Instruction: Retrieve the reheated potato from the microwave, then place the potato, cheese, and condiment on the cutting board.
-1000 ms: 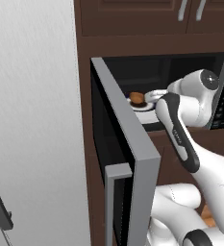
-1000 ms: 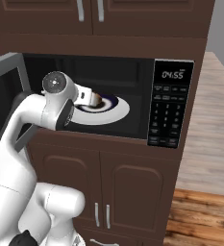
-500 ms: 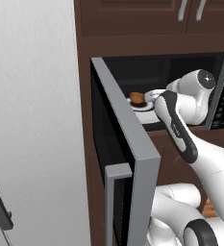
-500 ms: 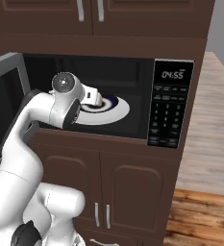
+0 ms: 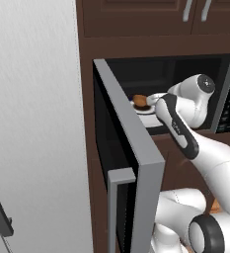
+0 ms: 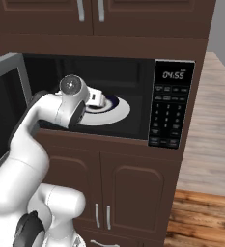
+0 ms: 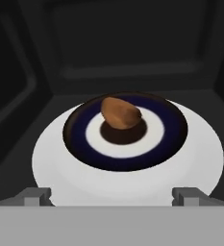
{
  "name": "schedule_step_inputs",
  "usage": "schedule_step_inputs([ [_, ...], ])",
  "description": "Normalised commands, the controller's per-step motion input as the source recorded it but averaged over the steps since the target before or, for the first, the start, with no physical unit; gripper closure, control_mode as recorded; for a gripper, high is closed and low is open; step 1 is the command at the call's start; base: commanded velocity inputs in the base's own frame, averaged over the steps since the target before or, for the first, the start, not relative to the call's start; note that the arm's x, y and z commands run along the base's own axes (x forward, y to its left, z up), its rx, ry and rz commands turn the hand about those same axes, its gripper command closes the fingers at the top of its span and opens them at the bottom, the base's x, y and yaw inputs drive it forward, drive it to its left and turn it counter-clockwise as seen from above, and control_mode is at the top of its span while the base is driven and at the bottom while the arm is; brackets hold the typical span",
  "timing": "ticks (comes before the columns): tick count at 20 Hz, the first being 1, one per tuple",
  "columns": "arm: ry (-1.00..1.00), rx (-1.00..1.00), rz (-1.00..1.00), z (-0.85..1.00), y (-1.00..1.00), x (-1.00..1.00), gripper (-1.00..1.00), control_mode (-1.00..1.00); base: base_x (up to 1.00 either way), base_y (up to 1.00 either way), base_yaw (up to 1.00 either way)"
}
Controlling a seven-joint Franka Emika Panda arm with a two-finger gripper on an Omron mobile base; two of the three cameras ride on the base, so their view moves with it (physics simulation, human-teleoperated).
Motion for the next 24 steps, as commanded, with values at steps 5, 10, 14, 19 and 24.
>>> schedule_step_inputs([
  [5, 0.02, 0.00, 0.04, -0.06, -0.03, 0.29, -1.00, -1.00, 0.00, 0.00, 0.00],
  [10, 0.00, 0.01, 0.05, -0.07, 0.00, 0.28, -1.00, -1.00, 0.00, 0.00, 0.00],
  [14, 0.00, 0.00, 0.03, -0.15, 0.05, 0.24, -1.00, -1.00, 0.00, 0.00, 0.00],
  [19, 0.00, 0.00, 0.01, -0.13, 0.00, 0.35, -1.00, -1.00, 0.00, 0.00, 0.00],
  [24, 0.00, 0.00, 0.02, -0.07, 0.00, 0.34, -1.00, -1.00, 0.00, 0.00, 0.00],
])
